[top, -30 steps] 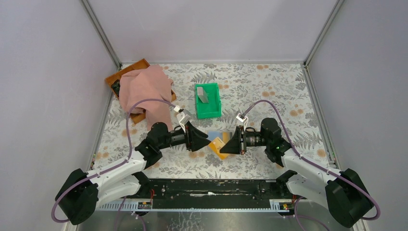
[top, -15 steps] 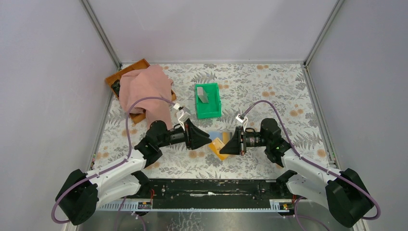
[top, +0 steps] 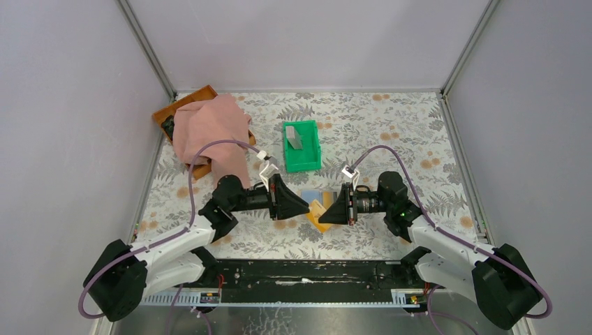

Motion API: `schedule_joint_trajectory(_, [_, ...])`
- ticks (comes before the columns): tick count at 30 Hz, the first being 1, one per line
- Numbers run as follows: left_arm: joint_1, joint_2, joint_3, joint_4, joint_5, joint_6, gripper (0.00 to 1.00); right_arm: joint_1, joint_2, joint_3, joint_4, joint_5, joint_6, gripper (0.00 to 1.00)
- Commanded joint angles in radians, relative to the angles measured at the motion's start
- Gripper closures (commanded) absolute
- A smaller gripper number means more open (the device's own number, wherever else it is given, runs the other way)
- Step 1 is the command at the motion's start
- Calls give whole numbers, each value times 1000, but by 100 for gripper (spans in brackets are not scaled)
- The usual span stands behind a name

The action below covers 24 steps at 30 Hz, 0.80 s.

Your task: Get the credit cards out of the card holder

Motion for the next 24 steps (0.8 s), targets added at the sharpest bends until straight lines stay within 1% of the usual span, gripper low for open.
schedule_joint_trajectory(1, [1, 32, 2, 61, 47, -9, 68, 7, -1, 17, 47, -17, -9, 100])
schedule_joint_trajectory(5, [0, 43, 12, -4, 12, 27, 67, 7, -20, 15, 43, -19, -7, 100])
schedule_joint_trajectory(9, [-2, 58, 21, -12, 22, 29, 66, 7, -18, 15, 44, -15, -8, 100])
schedule_joint_trajectory(13, [-12, 69, 25, -16, 31, 29, 69, 7, -3, 18, 46, -19, -12, 100])
schedule_joint_trajectory(14, [-12, 61, 22, -17, 19, 31, 68, 7, -4, 18, 48, -21, -9, 100])
schedule_joint_trajectory(15, [-12, 51, 19, -17, 2, 30, 64, 8, -8, 15, 50, -21, -8, 100])
schedule_joint_trajectory(17, [-11, 18, 12, -25, -56, 31, 54, 6, -17, 11, 49, -18, -6, 100])
schedule_joint_trajectory(20, [-12, -22, 34, -100, -152, 48, 51, 9, -15, 6, 57, -19, 0, 100])
schedule_joint_trajectory(24, [-10, -12, 63, -113, -156, 51, 50, 14, 6, 5, 77, -30, 7, 100])
